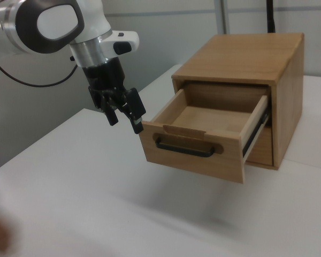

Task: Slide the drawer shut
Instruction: 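Lower the gripper to the front face of the open wooden drawer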

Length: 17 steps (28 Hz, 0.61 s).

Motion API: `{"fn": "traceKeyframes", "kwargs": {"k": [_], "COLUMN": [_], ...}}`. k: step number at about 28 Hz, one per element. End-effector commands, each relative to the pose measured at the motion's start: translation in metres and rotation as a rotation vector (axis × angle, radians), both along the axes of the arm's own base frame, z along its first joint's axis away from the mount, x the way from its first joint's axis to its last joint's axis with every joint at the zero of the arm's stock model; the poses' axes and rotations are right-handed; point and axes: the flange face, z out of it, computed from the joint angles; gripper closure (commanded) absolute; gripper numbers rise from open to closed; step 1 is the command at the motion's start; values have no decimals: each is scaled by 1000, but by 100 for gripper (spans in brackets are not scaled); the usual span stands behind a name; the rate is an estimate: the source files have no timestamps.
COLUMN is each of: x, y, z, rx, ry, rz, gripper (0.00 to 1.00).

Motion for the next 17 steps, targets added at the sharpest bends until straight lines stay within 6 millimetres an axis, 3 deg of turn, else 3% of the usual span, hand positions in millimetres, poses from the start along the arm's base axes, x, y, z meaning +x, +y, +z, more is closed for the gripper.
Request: {"fn": "traceKeyframes", "kwargs": {"k": [1, 2, 5, 6, 10, 17], "x": [-8, -8, -7, -5, -3, 19], "y": [6, 7, 11, 11, 10, 3], "z": [-3, -3, -6, -7, -14, -50], "rx": [-12, -10, -1, -1, 3, 3], "ry": [23, 23, 29, 31, 44, 107], "rz": [39, 42, 46, 47, 58, 54], "gripper": [1, 10, 62, 100, 100, 100]}}
